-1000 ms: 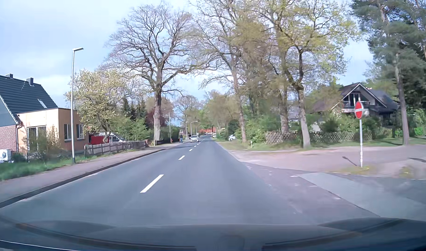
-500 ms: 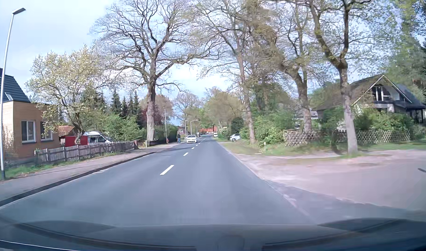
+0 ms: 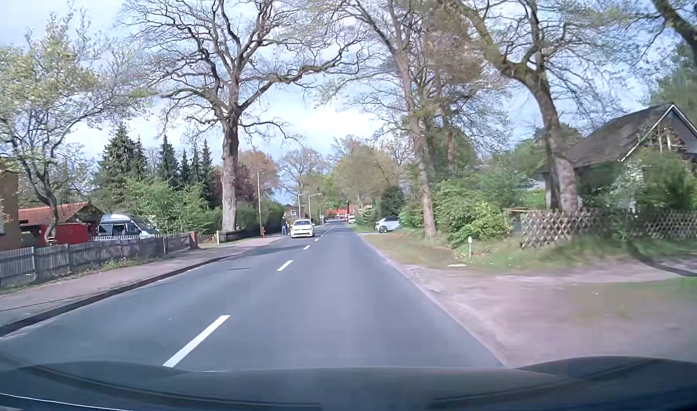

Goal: Follow the waypoints while adhering to traffic rules and regulations

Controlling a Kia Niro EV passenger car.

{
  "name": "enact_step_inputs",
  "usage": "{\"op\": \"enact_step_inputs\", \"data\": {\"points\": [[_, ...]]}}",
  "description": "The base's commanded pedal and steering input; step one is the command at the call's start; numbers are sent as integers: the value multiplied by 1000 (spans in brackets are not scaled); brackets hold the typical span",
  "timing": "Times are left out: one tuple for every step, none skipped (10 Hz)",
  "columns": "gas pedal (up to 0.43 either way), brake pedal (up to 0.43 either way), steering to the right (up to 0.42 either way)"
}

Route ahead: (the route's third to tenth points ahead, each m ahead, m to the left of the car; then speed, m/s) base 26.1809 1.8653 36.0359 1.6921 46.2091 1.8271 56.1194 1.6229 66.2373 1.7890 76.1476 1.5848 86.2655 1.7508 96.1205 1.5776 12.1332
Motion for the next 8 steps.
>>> {"op": "enact_step_inputs", "data": {"points": [[0, 0, -3], [0, 6, -3], [0, 12, -3], [0, 12, -3], [0, 12, -5], [0, 12, -9], [0, 12, -10], [0, 6, -10]]}}
